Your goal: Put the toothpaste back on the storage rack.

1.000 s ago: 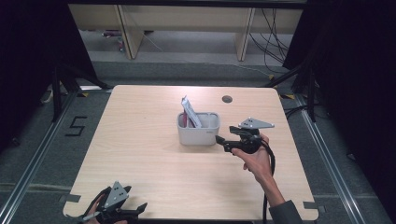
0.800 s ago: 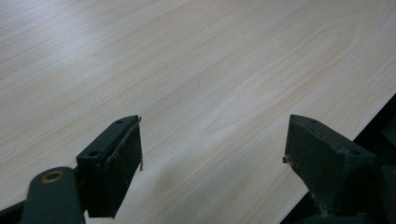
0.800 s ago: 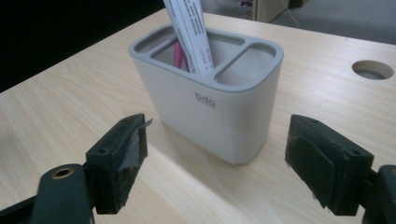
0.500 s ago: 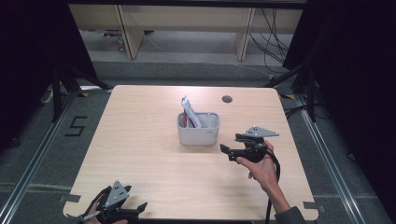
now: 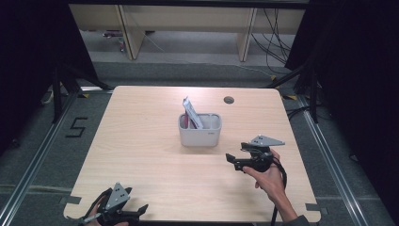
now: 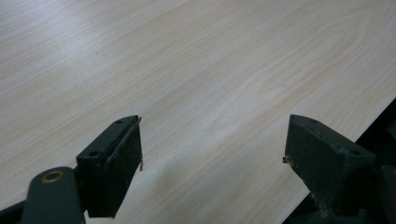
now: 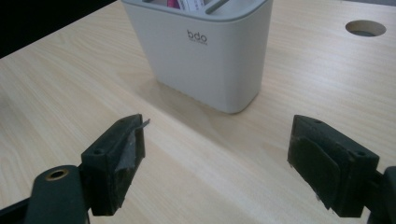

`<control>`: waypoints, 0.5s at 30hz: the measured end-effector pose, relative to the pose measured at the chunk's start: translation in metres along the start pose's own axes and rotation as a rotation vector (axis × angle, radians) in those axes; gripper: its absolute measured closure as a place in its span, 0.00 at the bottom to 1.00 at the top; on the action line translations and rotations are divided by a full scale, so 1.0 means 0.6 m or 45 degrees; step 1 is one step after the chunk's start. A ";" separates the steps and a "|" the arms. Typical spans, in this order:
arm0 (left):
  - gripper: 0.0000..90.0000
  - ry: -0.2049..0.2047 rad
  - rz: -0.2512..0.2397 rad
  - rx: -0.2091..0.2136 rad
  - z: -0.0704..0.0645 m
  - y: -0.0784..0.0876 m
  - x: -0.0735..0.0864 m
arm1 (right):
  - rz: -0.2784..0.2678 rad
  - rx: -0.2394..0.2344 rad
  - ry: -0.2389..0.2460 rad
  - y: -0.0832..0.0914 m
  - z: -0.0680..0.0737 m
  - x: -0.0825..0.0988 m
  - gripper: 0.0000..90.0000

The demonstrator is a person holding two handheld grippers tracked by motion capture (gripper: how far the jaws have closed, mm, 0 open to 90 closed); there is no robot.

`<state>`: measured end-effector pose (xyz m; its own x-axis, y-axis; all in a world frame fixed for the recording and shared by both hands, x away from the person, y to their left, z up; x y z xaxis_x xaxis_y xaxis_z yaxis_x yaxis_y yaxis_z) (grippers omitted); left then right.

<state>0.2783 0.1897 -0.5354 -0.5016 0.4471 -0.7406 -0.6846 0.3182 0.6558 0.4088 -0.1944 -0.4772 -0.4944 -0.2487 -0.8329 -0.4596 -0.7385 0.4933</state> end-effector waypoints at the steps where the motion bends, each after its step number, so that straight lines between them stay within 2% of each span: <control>1: 0.20 -0.006 -0.004 0.016 0.000 0.001 0.001 | -0.003 0.024 0.021 0.002 -0.001 0.003 0.22; 3: 0.20 -0.008 0.007 -0.003 0.002 0.003 0.002 | 0.015 0.016 0.013 0.004 0.003 0.010 0.21; 7: 0.20 -0.007 -0.004 0.006 0.002 0.004 0.001 | 0.025 0.027 0.022 0.011 0.006 0.024 0.21; 8: 0.20 -0.002 0.001 0.008 0.000 0.004 0.001 | 0.025 0.013 0.001 0.011 0.009 0.027 0.21; 9: 0.20 -0.029 0.012 0.008 0.001 0.005 0.002 | 0.021 0.005 -0.030 0.012 0.013 0.032 0.21; 12: 0.20 0.007 -0.001 0.007 -0.002 0.004 0.002 | 0.045 0.017 0.007 0.016 0.014 0.044 0.21; 14: 0.21 -0.011 0.001 0.000 0.002 0.005 0.004 | 0.059 0.006 0.011 0.017 0.018 0.051 0.21; 15: 0.20 -0.008 0.009 -0.002 0.002 0.006 0.004 | 0.050 -0.009 -0.022 0.016 0.023 0.056 0.21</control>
<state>0.2754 0.1930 -0.5347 -0.5030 0.4547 -0.7350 -0.6818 0.3139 0.6608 0.3773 -0.2012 -0.4967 -0.5247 -0.2670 -0.8083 -0.4344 -0.7326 0.5240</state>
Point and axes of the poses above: each handheld gripper's, and its own axes: y roughly backward along the jaws, x roughly out of its underside, z roughly to its left, the point moved 5 cm from there along -y, roughly forward along the jaws, and after that the axes turned 11 degrees about -x, right-handed, at the moved point
